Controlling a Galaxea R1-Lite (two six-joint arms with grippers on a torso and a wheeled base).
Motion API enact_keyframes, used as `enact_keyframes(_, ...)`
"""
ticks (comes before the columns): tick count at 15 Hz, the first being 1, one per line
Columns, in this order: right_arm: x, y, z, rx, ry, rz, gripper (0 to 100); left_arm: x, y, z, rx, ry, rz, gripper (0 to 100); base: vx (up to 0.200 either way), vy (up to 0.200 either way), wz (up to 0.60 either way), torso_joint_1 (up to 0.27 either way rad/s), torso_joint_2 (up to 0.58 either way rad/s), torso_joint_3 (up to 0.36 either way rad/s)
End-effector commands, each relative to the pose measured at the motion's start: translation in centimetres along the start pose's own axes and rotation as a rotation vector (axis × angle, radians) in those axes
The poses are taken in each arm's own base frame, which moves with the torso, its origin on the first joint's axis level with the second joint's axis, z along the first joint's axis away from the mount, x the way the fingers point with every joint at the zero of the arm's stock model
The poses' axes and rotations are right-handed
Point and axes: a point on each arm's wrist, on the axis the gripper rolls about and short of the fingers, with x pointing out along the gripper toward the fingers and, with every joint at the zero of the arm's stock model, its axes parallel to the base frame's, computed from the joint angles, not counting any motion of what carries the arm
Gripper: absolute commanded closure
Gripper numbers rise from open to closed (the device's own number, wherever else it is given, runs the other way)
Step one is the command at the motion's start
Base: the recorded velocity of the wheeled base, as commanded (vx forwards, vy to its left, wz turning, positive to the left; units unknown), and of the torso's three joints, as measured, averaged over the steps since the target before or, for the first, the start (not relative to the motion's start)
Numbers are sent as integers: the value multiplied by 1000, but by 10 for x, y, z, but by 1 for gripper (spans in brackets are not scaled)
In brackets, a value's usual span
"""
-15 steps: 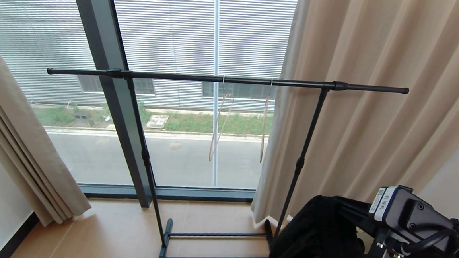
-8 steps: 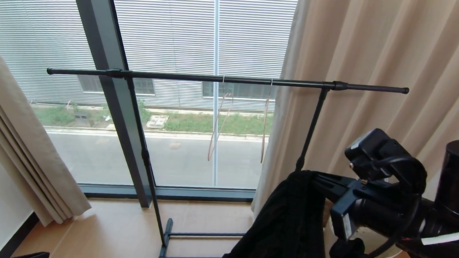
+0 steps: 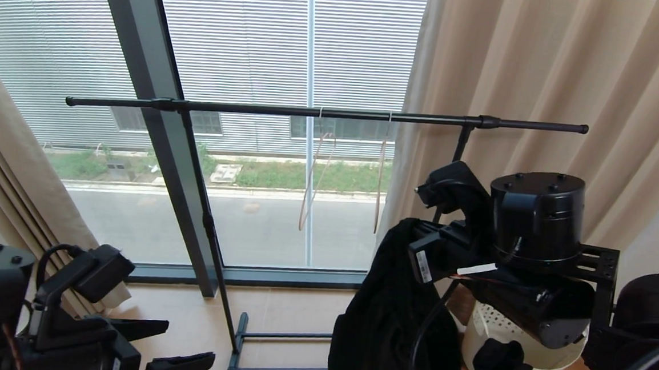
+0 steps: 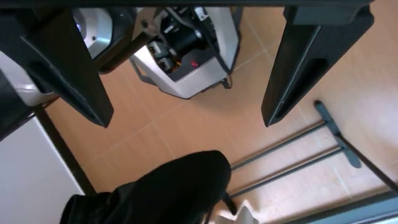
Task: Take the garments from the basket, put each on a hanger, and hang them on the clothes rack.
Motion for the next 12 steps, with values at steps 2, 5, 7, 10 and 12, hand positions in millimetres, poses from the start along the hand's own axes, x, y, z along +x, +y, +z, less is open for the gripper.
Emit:
enact_keyframes(2, 16, 13, -2, 34, 20, -56, 100, 32, -18, 1, -71, 101, -65, 0, 0, 0, 0, 0, 0, 0)
enact_keyframes(5, 14, 10, 15, 107, -33, -82, 100, 35, -31, 17, -141, 69, -99, 0, 0, 0, 0, 0, 0, 0)
enact_keyframes(7, 14, 8, 15, 131, -37, -89, 100, 45, -34, 22, -136, 82, -101, 0, 0, 0, 0, 0, 0, 0)
enact_keyframes(10, 14, 8, 24, 148, -61, -89, 100, 58, -41, 35, -120, 61, -63, 0, 0, 0, 0, 0, 0, 0)
enact_keyframes(12, 15, 16, 21, 141, -55, -75, 100, 66, -42, 38, -120, 74, -58, 0, 0, 0, 0, 0, 0, 0)
